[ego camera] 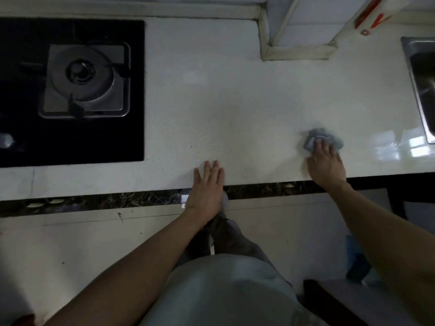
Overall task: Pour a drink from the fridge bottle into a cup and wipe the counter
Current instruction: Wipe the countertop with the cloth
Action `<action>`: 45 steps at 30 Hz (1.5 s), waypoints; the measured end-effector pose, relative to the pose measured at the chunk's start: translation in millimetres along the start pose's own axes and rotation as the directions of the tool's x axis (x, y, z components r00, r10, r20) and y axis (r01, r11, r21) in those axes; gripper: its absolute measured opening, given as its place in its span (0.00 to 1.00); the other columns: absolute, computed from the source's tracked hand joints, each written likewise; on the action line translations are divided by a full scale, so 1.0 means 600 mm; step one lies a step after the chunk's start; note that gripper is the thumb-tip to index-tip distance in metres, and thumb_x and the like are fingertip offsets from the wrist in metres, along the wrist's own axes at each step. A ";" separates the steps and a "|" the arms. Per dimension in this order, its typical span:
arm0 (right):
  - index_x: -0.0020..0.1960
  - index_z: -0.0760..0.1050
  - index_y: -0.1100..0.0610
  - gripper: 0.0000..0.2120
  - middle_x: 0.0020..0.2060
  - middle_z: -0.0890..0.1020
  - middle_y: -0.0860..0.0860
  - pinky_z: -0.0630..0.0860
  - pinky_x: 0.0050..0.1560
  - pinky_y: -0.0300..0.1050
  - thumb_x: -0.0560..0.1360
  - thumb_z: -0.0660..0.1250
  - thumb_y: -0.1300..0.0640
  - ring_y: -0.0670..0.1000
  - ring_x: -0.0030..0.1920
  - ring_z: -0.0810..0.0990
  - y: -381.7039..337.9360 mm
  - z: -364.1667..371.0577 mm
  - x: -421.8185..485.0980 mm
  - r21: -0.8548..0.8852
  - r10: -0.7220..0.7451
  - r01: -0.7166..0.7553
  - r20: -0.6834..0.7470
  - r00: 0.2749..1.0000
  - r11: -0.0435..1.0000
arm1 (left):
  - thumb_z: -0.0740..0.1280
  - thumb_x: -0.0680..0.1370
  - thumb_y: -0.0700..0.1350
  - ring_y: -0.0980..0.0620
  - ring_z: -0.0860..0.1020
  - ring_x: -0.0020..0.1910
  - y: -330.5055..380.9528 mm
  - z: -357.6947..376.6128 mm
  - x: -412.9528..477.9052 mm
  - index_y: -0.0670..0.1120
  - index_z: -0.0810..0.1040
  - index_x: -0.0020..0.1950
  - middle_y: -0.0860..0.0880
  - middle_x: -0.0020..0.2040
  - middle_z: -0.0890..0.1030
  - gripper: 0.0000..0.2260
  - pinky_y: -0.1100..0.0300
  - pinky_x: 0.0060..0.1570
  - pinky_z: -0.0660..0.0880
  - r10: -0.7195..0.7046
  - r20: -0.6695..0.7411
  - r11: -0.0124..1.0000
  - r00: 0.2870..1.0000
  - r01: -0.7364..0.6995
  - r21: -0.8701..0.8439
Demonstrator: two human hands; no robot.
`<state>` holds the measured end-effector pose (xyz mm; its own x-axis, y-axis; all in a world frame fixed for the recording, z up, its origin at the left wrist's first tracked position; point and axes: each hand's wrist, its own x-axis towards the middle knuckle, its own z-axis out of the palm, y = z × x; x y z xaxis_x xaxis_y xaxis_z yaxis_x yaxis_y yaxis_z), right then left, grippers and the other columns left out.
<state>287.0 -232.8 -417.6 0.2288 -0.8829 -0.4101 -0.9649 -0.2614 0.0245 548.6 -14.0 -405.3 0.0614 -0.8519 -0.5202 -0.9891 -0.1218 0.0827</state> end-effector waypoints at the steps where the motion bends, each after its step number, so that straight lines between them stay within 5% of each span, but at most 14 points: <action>1: 0.77 0.51 0.61 0.31 0.75 0.59 0.63 0.61 0.71 0.62 0.78 0.57 0.53 0.67 0.73 0.59 0.009 0.005 -0.013 0.019 0.061 -0.062 0.027 0.998 0.998 | 0.60 0.81 0.50 0.36 0.43 0.79 0.001 -0.002 -0.002 0.39 0.43 0.80 0.37 0.80 0.41 0.36 0.38 0.76 0.48 -0.001 0.006 1.000 1.000 0.001 0.000; 7: 0.74 0.58 0.64 0.30 0.69 0.65 0.67 0.58 0.71 0.61 0.75 0.53 0.53 0.69 0.69 0.64 -0.088 0.022 -0.079 0.062 0.209 -0.211 0.038 0.977 0.976 | 0.60 0.81 0.47 0.38 0.52 0.78 0.021 -0.026 0.014 0.36 0.51 0.79 0.38 0.80 0.50 0.31 0.42 0.76 0.55 -0.015 -0.035 0.999 0.999 0.014 -0.032; 11: 0.74 0.61 0.63 0.30 0.71 0.65 0.66 0.59 0.71 0.64 0.74 0.48 0.52 0.69 0.71 0.61 -0.188 0.039 -0.120 0.036 -0.068 0.066 0.047 0.997 0.997 | 0.62 0.79 0.45 0.42 0.59 0.76 0.067 -0.042 0.040 0.38 0.58 0.77 0.39 0.78 0.58 0.28 0.47 0.75 0.56 0.096 -0.104 0.991 0.990 -0.104 -0.078; 15: 0.77 0.55 0.59 0.28 0.76 0.58 0.60 0.48 0.76 0.61 0.79 0.49 0.50 0.65 0.77 0.49 -0.240 0.020 -0.088 0.124 -0.295 0.284 0.086 0.951 0.951 | 0.60 0.79 0.44 0.43 0.67 0.69 0.099 -0.034 0.042 0.41 0.66 0.74 0.41 0.72 0.70 0.23 0.51 0.71 0.61 0.162 -0.133 0.974 0.978 -0.180 -0.140; 23: 0.76 0.57 0.55 0.24 0.77 0.59 0.56 0.48 0.77 0.59 0.82 0.49 0.52 0.62 0.78 0.49 -0.225 -0.026 0.023 0.089 -0.483 0.477 0.058 0.874 0.874 | 0.58 0.79 0.43 0.43 0.63 0.74 0.132 -0.046 0.078 0.38 0.65 0.74 0.41 0.73 0.67 0.24 0.50 0.75 0.56 0.257 -0.172 0.951 0.951 -0.280 -0.127; 27: 0.76 0.60 0.54 0.23 0.76 0.61 0.54 0.49 0.77 0.56 0.82 0.51 0.54 0.59 0.78 0.52 -0.181 -0.059 0.107 0.089 -0.506 0.503 0.011 0.862 0.860 | 0.58 0.80 0.46 0.44 0.53 0.79 0.165 -0.077 0.129 0.40 0.56 0.79 0.42 0.80 0.55 0.28 0.47 0.78 0.49 0.209 -0.143 0.964 0.967 -0.228 -0.133; 34: 0.77 0.58 0.55 0.26 0.77 0.60 0.56 0.55 0.75 0.59 0.80 0.48 0.51 0.58 0.77 0.54 0.100 -0.090 0.218 0.091 -0.239 0.244 -0.061 0.969 0.966 | 0.57 0.81 0.50 0.43 0.49 0.80 0.256 -0.117 0.218 0.45 0.59 0.79 0.45 0.81 0.51 0.27 0.39 0.76 0.46 0.132 -0.059 0.974 0.989 -0.141 -0.177; 39: 0.74 0.61 0.62 0.33 0.70 0.68 0.64 0.66 0.68 0.62 0.74 0.43 0.47 0.67 0.69 0.67 0.375 -0.063 0.162 0.164 0.203 -0.192 -0.048 0.978 0.967 | 0.53 0.81 0.55 0.43 0.50 0.80 0.288 -0.116 0.231 0.46 0.61 0.78 0.45 0.81 0.53 0.27 0.37 0.75 0.48 0.039 0.005 0.990 0.999 -0.038 -0.136; 42: 0.74 0.62 0.63 0.30 0.70 0.68 0.66 0.64 0.69 0.62 0.77 0.52 0.49 0.68 0.69 0.66 0.422 -0.044 0.130 0.185 0.338 -0.331 -0.009 0.941 0.925 | 0.46 0.75 0.55 0.44 0.56 0.78 0.281 -0.130 0.241 0.47 0.67 0.76 0.47 0.80 0.58 0.31 0.40 0.74 0.54 0.044 0.014 0.986 0.999 -0.041 -0.161; 45: 0.74 0.61 0.64 0.38 0.71 0.66 0.66 0.57 0.72 0.61 0.72 0.44 0.42 0.68 0.70 0.63 0.362 -0.035 0.111 0.263 0.443 -0.419 -0.039 0.896 0.869 | 0.51 0.77 0.52 0.44 0.57 0.77 0.284 -0.138 0.245 0.47 0.69 0.75 0.47 0.79 0.59 0.27 0.40 0.74 0.56 0.048 0.043 0.982 0.998 -0.039 -0.184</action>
<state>95.5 -356.6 -420.4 -0.2176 -0.9219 -0.3204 -0.9685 0.2448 -0.0465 400.4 -202.2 -397.4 0.0079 -0.8338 -0.5520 -0.9493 -0.1797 0.2578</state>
